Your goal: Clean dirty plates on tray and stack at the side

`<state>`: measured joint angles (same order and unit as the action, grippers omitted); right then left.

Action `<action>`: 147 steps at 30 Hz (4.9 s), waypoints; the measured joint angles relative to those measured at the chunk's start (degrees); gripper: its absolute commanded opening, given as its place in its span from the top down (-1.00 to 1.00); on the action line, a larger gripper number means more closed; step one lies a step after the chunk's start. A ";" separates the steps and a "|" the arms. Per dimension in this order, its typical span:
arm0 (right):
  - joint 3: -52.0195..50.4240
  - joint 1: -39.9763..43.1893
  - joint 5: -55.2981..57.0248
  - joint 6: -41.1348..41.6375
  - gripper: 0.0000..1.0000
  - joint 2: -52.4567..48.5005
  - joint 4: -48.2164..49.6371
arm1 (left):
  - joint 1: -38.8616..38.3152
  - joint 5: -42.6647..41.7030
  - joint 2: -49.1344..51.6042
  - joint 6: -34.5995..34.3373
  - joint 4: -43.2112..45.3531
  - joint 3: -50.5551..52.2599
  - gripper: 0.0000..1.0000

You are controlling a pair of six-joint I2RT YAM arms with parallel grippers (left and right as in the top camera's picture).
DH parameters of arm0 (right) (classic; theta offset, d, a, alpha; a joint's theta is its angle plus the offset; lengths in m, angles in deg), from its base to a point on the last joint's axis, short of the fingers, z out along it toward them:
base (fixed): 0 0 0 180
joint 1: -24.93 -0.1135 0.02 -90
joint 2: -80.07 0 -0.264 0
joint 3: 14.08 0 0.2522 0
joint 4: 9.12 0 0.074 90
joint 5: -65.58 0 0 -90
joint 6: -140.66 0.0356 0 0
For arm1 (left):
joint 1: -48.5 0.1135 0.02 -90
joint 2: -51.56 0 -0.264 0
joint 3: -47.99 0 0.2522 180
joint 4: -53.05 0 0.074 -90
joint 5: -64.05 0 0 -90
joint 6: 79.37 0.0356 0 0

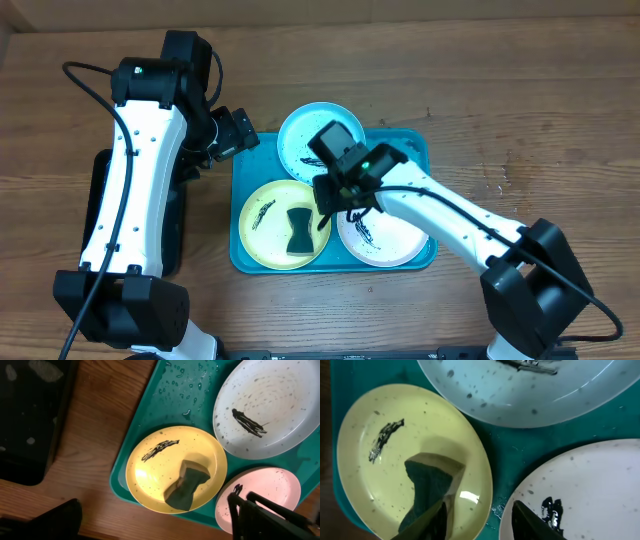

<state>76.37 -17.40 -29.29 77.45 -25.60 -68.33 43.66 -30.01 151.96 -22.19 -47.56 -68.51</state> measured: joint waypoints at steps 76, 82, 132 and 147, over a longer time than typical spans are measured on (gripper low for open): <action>-5.81 -1.57 -3.50 4.74 0.81 -6.16 8.70 | -4.68 -15.45 0.00 16.17 9.75 22.75 -0.70; -5.81 -0.90 -3.69 4.72 0.82 -6.16 8.70 | -2.89 -18.88 0.00 18.08 13.75 30.53 -0.52; -5.81 -0.87 -4.37 4.74 0.84 -6.16 8.81 | -10.82 -17.94 0.00 13.40 37.42 42.38 -0.05; -5.81 -0.87 -4.35 4.72 0.87 -6.16 8.83 | -11.32 -17.55 0.00 11.72 39.80 45.66 0.08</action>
<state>70.55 -18.27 -33.63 82.17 -31.77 -59.50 32.33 -47.56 151.96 -10.47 -7.76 -22.85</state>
